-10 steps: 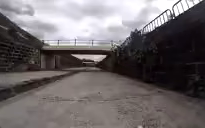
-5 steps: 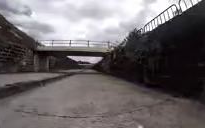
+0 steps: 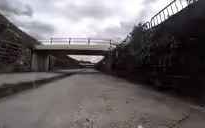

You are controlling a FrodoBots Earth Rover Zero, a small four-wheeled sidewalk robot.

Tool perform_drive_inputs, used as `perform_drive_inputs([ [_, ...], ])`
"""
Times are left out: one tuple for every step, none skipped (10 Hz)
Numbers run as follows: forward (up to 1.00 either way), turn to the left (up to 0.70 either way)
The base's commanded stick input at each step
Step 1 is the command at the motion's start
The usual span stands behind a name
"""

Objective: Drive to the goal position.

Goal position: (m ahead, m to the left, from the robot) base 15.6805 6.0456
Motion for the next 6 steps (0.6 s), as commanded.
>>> perform_drive_inputs([
  [1.00,-0.07],
  [1.00,0.00],
  [1.00,0.00],
  [1.00,0.00],
  [1.00,0.00],
  [1.00,0.00],
])
